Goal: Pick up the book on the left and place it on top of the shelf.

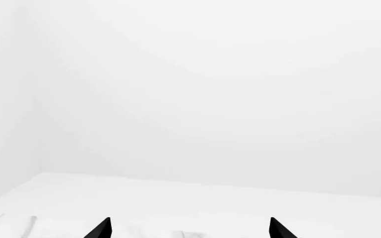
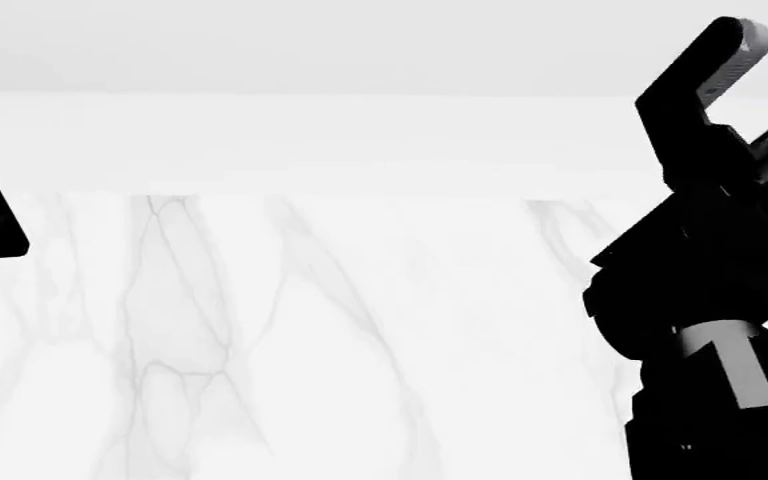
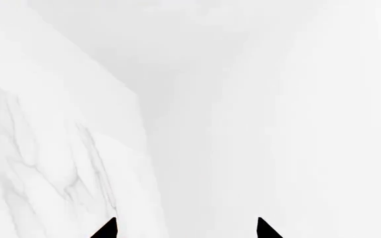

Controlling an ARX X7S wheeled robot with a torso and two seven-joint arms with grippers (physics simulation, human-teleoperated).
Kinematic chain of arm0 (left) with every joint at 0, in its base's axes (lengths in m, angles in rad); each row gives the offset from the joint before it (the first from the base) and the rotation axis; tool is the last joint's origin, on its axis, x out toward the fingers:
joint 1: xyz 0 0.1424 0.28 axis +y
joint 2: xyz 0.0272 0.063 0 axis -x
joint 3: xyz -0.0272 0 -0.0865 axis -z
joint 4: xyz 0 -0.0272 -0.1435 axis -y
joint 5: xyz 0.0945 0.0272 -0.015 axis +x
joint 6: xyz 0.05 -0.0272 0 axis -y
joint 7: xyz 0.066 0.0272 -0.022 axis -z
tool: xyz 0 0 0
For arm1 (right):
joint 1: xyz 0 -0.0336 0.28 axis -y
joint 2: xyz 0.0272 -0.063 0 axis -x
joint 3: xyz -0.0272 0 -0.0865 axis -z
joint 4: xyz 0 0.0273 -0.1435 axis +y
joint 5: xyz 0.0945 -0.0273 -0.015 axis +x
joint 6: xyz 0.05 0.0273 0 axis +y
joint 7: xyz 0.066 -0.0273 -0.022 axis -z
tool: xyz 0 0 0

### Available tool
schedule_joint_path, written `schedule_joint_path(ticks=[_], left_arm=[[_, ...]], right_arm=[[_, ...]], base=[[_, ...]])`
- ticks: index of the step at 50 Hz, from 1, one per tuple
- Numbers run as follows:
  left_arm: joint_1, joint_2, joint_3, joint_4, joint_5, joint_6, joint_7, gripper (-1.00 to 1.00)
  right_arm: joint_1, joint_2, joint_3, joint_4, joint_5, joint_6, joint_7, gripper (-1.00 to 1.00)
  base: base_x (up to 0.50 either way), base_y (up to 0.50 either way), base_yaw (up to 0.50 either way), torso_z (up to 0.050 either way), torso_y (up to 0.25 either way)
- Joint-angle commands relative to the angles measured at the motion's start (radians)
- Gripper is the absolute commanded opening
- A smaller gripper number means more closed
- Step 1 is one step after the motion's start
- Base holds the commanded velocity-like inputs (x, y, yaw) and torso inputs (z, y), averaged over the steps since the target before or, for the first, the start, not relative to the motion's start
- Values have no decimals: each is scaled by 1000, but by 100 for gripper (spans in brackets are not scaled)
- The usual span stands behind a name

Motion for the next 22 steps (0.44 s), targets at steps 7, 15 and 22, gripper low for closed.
schedule_joint_path(ticks=[7, 15, 22], left_arm=[[2, 2, 12, -10, 1, 12, -1, 100], [6, 2, 13, -15, 1, 23, 0, 100], [8, -2, 11, -15, -2, 25, 0, 100]], right_arm=[[-57, -10, 636, 0, 158, -400, -328, 100], [-71, -30, 747, 0, 103, -450, -423, 100], [-77, -38, 797, 0, 58, -451, -445, 100]], base=[[0, 0, 0, 0, 0], [0, 0, 0, 0, 0], [0, 0, 0, 0, 0]])
